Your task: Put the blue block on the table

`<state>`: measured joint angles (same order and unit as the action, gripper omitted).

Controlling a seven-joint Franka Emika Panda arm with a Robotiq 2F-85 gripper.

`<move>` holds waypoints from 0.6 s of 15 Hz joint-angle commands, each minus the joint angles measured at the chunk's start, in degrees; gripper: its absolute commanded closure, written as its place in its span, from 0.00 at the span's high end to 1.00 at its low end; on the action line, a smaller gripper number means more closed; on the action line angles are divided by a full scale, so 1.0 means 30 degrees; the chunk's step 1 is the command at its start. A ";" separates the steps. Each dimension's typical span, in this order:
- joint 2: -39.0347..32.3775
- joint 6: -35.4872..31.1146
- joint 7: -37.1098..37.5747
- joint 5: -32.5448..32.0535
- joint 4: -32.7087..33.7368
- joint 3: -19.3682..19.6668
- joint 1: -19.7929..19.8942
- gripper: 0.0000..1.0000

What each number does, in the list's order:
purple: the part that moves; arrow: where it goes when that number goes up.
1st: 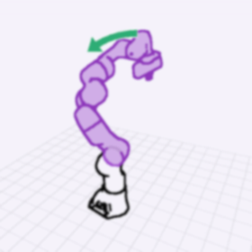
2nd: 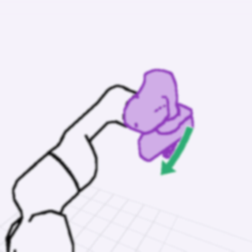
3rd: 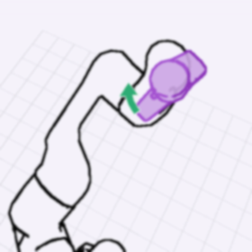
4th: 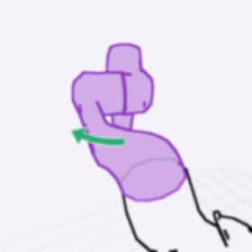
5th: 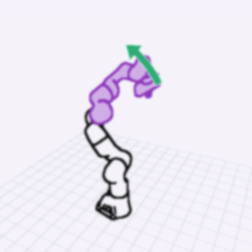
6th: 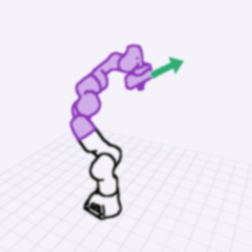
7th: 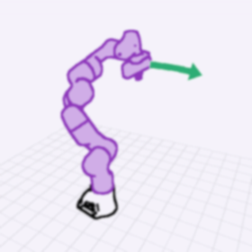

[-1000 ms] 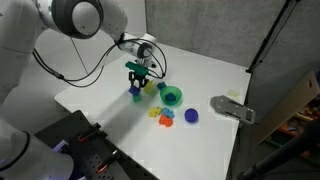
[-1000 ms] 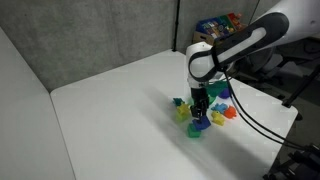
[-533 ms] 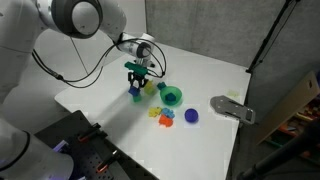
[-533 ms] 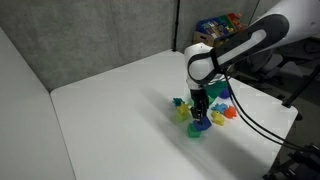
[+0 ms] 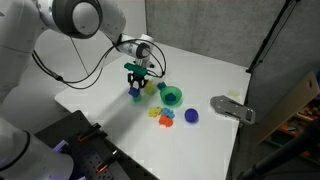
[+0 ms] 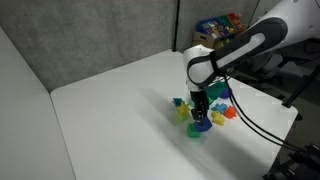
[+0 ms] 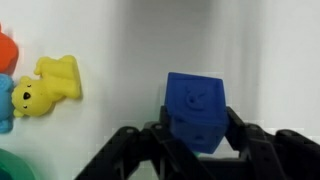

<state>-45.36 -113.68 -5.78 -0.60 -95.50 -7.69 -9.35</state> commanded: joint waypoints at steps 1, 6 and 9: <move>-0.0165 0.0472 0.0255 -0.0404 0.0457 0.0175 -0.0263 0.29; -0.0376 0.0565 0.0257 -0.0474 0.0644 0.0186 -0.0401 0.29; -0.0664 0.0732 0.0282 -0.0485 0.0918 0.0236 -0.0422 0.29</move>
<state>-45.94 -113.68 -5.76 -0.74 -95.43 -7.61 -9.97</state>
